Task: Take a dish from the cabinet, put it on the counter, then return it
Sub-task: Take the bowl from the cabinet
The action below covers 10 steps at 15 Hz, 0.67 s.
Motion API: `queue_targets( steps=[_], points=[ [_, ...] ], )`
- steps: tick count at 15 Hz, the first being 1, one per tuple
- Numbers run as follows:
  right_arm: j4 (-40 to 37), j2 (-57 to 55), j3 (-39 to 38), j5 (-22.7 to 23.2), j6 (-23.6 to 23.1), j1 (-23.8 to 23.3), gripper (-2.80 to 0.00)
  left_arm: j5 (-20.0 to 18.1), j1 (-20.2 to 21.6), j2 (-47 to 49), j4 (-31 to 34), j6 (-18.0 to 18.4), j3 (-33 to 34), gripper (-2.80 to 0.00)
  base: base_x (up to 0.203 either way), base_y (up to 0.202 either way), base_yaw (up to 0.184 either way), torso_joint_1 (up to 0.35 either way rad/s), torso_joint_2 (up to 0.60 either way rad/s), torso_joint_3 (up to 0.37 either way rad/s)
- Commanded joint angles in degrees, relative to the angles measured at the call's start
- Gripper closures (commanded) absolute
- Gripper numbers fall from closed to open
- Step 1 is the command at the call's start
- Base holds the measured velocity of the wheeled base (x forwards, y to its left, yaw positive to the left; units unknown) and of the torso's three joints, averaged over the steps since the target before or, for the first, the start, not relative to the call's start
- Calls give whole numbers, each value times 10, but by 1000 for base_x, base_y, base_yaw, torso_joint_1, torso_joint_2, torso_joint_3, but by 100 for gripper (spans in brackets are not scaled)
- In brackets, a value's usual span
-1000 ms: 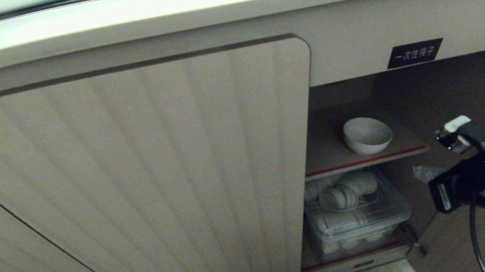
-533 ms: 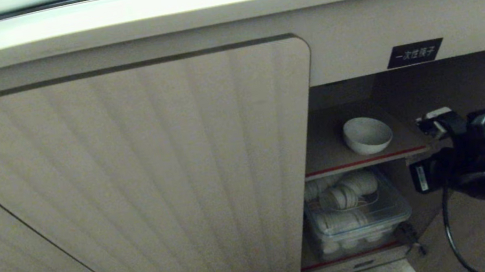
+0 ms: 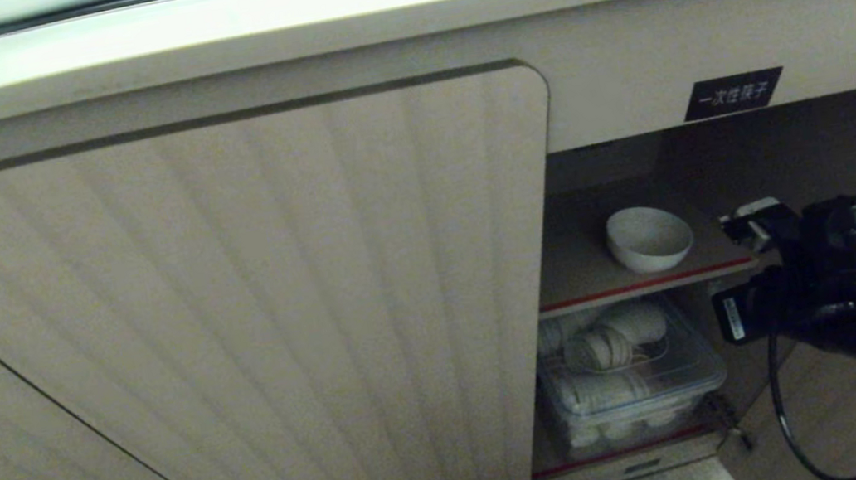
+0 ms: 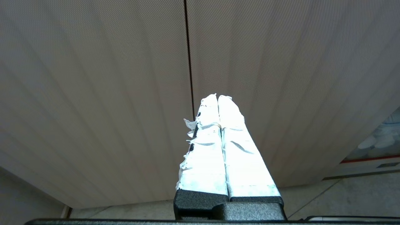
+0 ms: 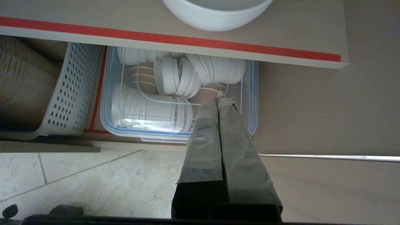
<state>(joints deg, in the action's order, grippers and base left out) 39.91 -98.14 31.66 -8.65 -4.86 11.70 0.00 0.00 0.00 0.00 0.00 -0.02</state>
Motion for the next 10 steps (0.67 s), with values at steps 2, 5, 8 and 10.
queue_targets(
  steps=[2,5,8,10],
  points=[
    [7,-16,3,-9,-1,-1,0,0,0,0,0,0,0,0,0,0,0,0,0,0],
    [54,-46,11,-27,-1,-1,0,0,0,0,0,0,0,0,0,0,0,0,0,0],
    [83,-56,20,-50,-2,1,0,0,0,0,0,0,0,0,0,0,0,0,0,0],
    [98,-64,20,-69,-3,2,0,0,0,0,0,0,0,0,0,0,0,0,0,0]
  ],
)
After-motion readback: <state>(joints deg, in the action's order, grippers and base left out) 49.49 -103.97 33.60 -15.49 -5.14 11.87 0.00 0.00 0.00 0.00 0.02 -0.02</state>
